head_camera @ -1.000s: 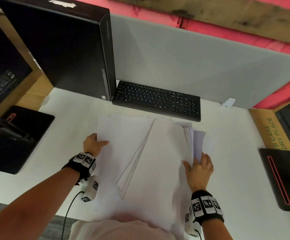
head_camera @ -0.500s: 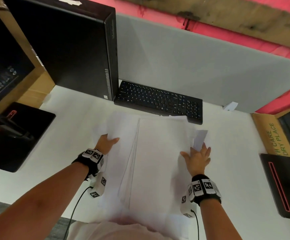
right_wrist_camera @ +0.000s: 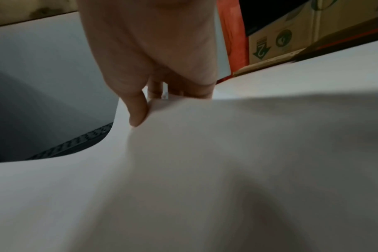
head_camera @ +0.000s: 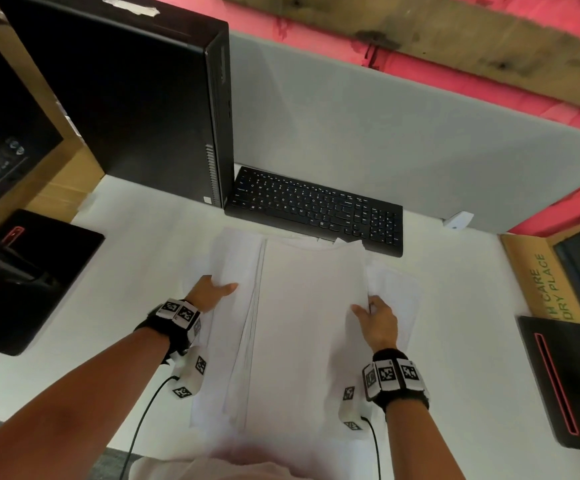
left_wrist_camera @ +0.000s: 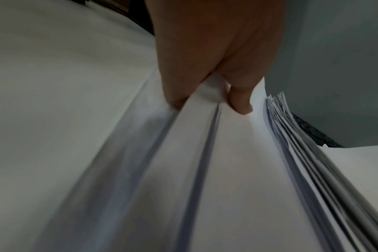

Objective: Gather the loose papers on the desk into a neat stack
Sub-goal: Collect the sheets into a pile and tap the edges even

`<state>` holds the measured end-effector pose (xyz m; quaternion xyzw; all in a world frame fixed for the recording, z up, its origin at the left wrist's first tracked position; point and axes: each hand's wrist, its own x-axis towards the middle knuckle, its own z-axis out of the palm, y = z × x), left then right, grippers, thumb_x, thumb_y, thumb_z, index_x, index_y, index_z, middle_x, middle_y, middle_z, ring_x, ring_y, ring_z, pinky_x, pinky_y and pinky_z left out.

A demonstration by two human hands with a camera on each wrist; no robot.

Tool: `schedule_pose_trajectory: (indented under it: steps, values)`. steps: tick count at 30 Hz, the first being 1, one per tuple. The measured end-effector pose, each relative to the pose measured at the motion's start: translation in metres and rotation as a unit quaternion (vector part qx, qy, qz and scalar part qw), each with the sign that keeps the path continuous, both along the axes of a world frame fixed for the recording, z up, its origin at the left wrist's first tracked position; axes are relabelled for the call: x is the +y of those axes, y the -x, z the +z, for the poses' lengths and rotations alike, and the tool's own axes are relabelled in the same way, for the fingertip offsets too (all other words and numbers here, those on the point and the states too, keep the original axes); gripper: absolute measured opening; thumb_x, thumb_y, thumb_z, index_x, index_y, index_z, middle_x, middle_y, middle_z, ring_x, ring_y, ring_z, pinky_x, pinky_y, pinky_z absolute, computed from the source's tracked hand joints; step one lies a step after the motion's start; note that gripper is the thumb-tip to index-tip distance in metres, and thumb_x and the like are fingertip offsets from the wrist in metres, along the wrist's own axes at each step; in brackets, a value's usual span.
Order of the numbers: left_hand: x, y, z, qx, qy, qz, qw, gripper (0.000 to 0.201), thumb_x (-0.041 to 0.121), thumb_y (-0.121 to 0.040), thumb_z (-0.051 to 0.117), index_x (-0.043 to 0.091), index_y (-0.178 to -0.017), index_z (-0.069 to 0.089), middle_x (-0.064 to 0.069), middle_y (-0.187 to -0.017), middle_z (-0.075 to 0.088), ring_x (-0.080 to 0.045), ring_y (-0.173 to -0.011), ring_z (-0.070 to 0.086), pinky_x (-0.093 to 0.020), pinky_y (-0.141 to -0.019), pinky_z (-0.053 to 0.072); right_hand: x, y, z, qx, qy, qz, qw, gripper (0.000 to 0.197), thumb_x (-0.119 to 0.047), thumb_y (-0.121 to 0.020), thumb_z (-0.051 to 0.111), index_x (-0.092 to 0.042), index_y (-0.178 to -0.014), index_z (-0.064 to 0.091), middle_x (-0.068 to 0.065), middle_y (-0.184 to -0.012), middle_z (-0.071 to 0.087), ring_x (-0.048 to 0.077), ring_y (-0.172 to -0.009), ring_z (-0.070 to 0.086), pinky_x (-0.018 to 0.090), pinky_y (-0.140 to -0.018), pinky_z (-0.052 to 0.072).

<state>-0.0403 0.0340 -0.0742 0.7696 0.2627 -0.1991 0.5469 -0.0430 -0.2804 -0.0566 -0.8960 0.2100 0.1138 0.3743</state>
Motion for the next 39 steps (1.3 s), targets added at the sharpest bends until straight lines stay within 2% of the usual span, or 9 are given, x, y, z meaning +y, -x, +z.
schedule_pose_trajectory:
  steps: [3,7,17,22,27,30,34,36,39]
  values:
    - [-0.001,0.0,0.0,-0.001,0.007,0.005,1.0,0.046,0.022,-0.084,0.064,-0.008,-0.119,0.053,-0.023,-0.118,0.06,-0.037,-0.111,0.057,-0.04,-0.096,0.046,-0.007,-0.003,0.0,-0.008,-0.025,-0.037,0.999,0.038,-0.018,-0.084,0.064,-0.007,-0.117,0.049,0.016,-0.112,0.057,0.036,-0.109,0.054,0.033,-0.084,0.043]
    - [-0.003,-0.001,0.0,0.018,0.03,0.01,0.999,0.047,0.02,-0.086,0.062,-0.007,-0.122,0.049,-0.022,-0.123,0.057,-0.036,-0.117,0.053,-0.035,-0.096,0.042,-0.026,0.003,0.005,-0.01,-0.059,-0.123,0.991,0.088,-0.018,-0.077,0.074,-0.014,-0.143,0.017,0.021,-0.139,0.04,0.039,-0.127,0.041,0.043,-0.103,0.035]
    - [-0.016,-0.006,0.007,0.01,0.05,-0.05,0.997,0.038,0.011,-0.088,0.058,-0.006,-0.121,0.05,-0.013,-0.11,0.055,-0.024,-0.105,0.05,-0.033,-0.09,0.04,-0.038,0.015,-0.008,0.099,-0.203,-0.123,0.966,0.041,-0.013,-0.084,0.064,0.002,-0.12,0.052,0.014,-0.107,0.062,0.029,-0.095,0.058,0.035,-0.082,0.044]
    - [-0.034,-0.017,0.004,0.051,0.072,-0.064,0.994,0.01,0.016,-0.09,0.054,0.007,-0.09,0.058,-0.013,-0.092,0.057,-0.028,-0.095,0.051,-0.035,-0.084,0.041,-0.039,0.0,-0.017,0.129,-0.245,-0.136,0.951,0.065,-0.032,-0.08,0.068,-0.002,-0.132,0.043,0.018,-0.133,0.053,0.034,-0.118,0.052,0.049,-0.104,0.04]
    - [-0.041,-0.018,0.02,0.052,0.155,0.016,0.986,0.071,0.053,-0.09,0.041,0.008,-0.143,0.026,-0.01,-0.15,0.028,-0.024,-0.141,0.023,-0.037,-0.115,0.017,-0.028,0.001,-0.002,0.131,-0.28,-0.144,0.94,0.082,-0.045,-0.08,0.066,-0.002,-0.14,0.03,0.009,-0.138,0.045,0.029,-0.129,0.041,0.038,-0.107,0.033]
    - [-0.059,-0.01,0.012,0.042,0.125,-0.037,0.991,0.068,0.026,-0.079,0.07,-0.003,-0.132,0.039,-0.015,-0.136,0.049,-0.026,-0.129,0.044,-0.03,-0.104,0.034,-0.01,0.005,0.008,0.136,-0.265,-0.088,0.951,0.068,-0.014,-0.079,0.072,0.008,-0.132,0.035,0.012,-0.116,0.05,0.024,-0.108,0.048,0.027,-0.088,0.035]
    - [-0.07,-0.009,0.024,0.006,0.147,-0.06,0.987,0.052,0.003,-0.081,0.066,0.011,-0.127,0.042,0.005,-0.112,0.052,-0.014,-0.111,0.051,-0.022,-0.092,0.037,-0.016,0.003,0.012,0.127,-0.298,-0.097,0.941,0.074,-0.012,-0.071,0.078,0.004,-0.131,0.037,0.012,-0.121,0.054,0.029,-0.111,0.052,0.03,-0.093,0.038]
    - [-0.062,-0.014,0.024,-0.012,0.167,-0.065,0.984,0.067,0.027,-0.07,0.08,0.014,-0.125,0.044,0.006,-0.121,0.055,-0.013,-0.118,0.05,-0.026,-0.103,0.035,-0.028,0.007,0.014,0.111,-0.324,-0.094,0.935,0.086,-0.018,-0.056,0.086,0.003,-0.128,0.045,0.013,-0.117,0.063,0.031,-0.109,0.059,0.037,-0.096,0.045]
    - [-0.046,-0.021,0.018,-0.038,0.171,-0.038,0.984,0.126,0.06,-0.038,0.086,0.015,-0.141,0.027,-0.001,-0.143,0.044,-0.017,-0.129,0.045,-0.04,-0.112,0.033,-0.035,0.013,0.034,0.094,-0.369,-0.042,0.924,0.054,-0.01,-0.06,0.08,0.005,-0.107,0.059,0.011,-0.083,0.074,0.024,-0.081,0.071,0.031,-0.07,0.055]
